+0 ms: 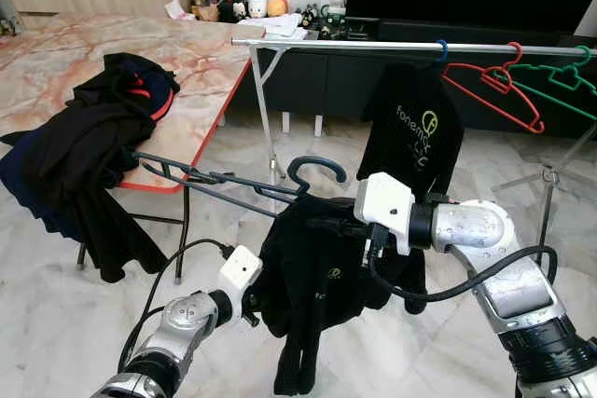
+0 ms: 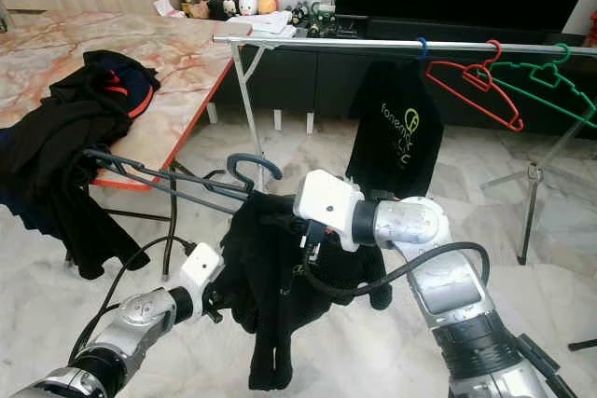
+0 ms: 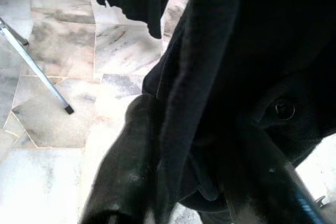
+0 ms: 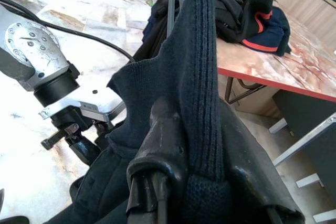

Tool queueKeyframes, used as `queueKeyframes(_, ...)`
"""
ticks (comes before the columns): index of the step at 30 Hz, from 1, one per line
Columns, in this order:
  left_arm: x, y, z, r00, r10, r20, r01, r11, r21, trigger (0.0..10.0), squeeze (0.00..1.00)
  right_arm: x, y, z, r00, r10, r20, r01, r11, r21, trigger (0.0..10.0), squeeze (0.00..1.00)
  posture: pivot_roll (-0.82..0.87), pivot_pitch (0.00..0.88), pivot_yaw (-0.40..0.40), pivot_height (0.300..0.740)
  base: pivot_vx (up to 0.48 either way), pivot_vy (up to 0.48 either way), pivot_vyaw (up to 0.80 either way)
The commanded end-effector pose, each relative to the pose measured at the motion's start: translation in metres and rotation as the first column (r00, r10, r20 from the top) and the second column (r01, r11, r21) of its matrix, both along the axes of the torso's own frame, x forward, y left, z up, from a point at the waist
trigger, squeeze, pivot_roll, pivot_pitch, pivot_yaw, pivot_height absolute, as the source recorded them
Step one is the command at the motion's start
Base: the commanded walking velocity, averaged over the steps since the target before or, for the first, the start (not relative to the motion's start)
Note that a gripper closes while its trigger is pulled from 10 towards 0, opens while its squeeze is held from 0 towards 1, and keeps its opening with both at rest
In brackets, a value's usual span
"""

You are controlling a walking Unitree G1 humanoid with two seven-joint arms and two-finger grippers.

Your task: Hang hanger

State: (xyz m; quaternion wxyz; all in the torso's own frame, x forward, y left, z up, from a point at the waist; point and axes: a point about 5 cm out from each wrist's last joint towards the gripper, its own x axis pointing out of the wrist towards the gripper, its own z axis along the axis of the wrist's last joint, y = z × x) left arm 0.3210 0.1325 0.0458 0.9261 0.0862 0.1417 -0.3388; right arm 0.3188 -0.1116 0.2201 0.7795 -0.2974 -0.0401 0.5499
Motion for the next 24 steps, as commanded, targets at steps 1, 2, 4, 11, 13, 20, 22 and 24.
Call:
queueKeyframes(1,-0.0049,0.0063,-0.0068,1.000,0.009,-0.023,-0.009,1.000,0.010,0.0,0.00,0.0019,0.0008,0.0136,0.999,0.003,0.054,-0.004,1.000,0.012,0.0,0.00,0.00,0.080,0.011,0.740,0.000,0.000,0.00)
queueKeyframes(2,-0.0057,0.0061,-0.0076,1.000,0.003,-0.030,-0.002,1.000,0.010,0.0,0.00,0.0021,0.0007,0.0137,0.999,0.002,0.054,-0.002,1.000,0.011,0.0,0.00,0.00,0.080,0.011,0.740,0.000,0.000,0.00)
queueKeyframes(4,-0.0056,0.0078,-0.0079,0.999,0.013,-0.032,-0.013,1.000,0.008,0.0,0.00,0.0030,-0.0005,0.0134,0.998,-0.004,0.055,0.004,1.000,0.009,0.0,0.00,0.00,0.079,0.011,0.740,0.000,0.000,0.00)
queueKeyframes(11,-0.0050,0.0112,-0.0072,0.999,0.037,-0.026,-0.037,0.999,0.001,0.0,0.00,0.0039,-0.0024,0.0121,0.999,-0.012,0.052,0.012,1.000,0.004,0.0,0.00,0.00,0.073,0.012,0.740,0.000,0.000,0.00)
queueKeyframes(13,-0.0052,0.0109,-0.0075,0.999,0.035,-0.027,-0.035,0.999,0.002,0.0,0.00,0.0045,-0.0030,0.0113,0.999,-0.017,0.051,0.017,1.000,0.001,0.0,0.00,0.00,0.072,0.013,0.740,0.000,0.000,0.00)
queueKeyframes(20,-0.0041,0.0090,-0.0058,0.999,0.045,-0.026,-0.046,0.998,-0.031,0.0,0.00,0.0063,-0.0048,0.0093,0.999,-0.028,0.044,0.028,1.000,-0.001,0.0,0.00,0.00,0.077,0.014,0.740,0.000,0.000,0.00)
queueKeyframes(22,-0.0040,0.0087,-0.0056,0.999,0.043,-0.025,-0.044,0.999,-0.031,0.0,0.00,0.0067,-0.0057,0.0088,0.999,-0.033,0.041,0.033,0.999,0.000,0.0,0.00,0.00,0.079,0.015,0.740,0.000,0.000,0.00)
queueKeyframes(24,-0.0038,0.0084,-0.0052,0.999,0.044,-0.024,-0.045,0.998,-0.037,0.0,0.00,0.0069,-0.0061,0.0083,0.999,-0.036,0.039,0.036,0.999,0.001,0.0,0.00,0.00,0.080,0.015,0.740,0.000,0.000,0.00)
